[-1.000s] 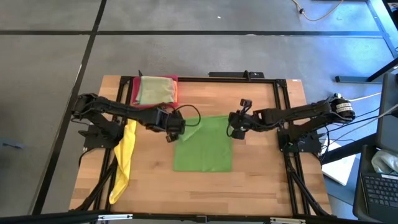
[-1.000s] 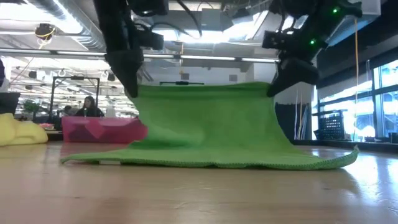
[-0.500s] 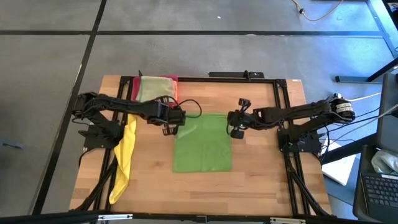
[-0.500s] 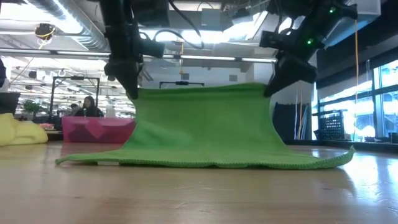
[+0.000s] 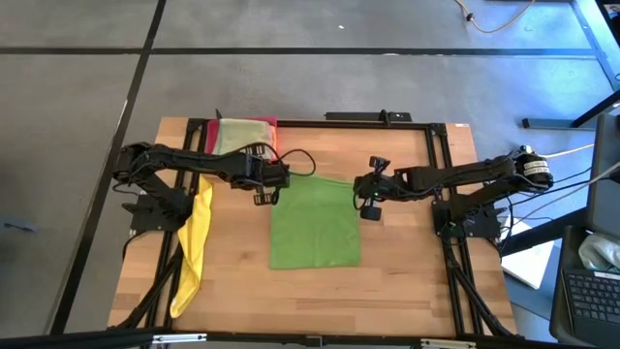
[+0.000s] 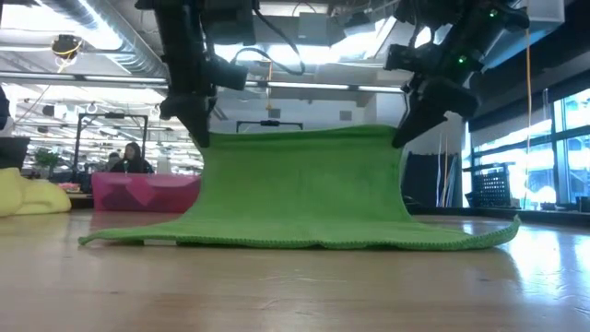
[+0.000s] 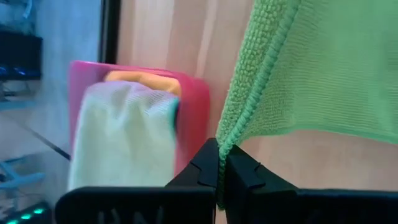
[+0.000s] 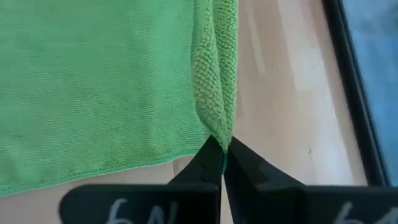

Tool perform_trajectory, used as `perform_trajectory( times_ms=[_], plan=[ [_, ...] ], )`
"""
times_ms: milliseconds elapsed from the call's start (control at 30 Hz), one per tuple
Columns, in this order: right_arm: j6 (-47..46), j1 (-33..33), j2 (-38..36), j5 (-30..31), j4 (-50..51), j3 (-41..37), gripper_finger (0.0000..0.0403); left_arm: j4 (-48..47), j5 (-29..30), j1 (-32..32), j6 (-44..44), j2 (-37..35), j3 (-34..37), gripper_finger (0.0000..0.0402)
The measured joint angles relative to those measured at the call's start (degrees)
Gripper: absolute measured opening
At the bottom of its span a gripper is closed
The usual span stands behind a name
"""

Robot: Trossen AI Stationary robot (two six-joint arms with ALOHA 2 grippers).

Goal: Fold microfiber towels
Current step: Fold the green microfiber towel

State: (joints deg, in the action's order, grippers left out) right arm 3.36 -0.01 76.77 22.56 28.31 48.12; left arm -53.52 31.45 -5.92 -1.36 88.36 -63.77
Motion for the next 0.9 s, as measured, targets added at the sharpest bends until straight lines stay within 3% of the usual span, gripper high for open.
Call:
perform_trajectory(
  times_ms=[133, 300, 433, 633, 900],
  plan=[
    [-0.23, 0.05, 0.00, -5.70, 2.09, -0.02, 0.0010, -0.53, -3.04, 2.51, -5.01, 0.02, 0.02, 0.0000],
    [-4.68, 0.95, 0.00, -14.61, 4.20, -1.21, 0.0010, -0.98, -10.92, 6.38, -15.87, 0.02, 0.02, 0.0000],
    [-7.82, 3.26, 0.00, -19.80, 2.99, -2.63, 0.0010, -1.05, -11.62, 10.88, -21.48, 0.02, 0.02, 0.0000],
    [-9.29, 8.70, 0.00, -20.73, 0.50, -3.08, 0.0010, -1.01, -15.81, 17.67, -28.96, 0.92, 0.09, 0.0000],
    [-13.51, 13.61, 0.00, -20.71, -3.71, -4.72, 0.0010, 0.83, -16.29, 26.21, -33.75, 4.53, 0.09, 0.0000]
  ],
)
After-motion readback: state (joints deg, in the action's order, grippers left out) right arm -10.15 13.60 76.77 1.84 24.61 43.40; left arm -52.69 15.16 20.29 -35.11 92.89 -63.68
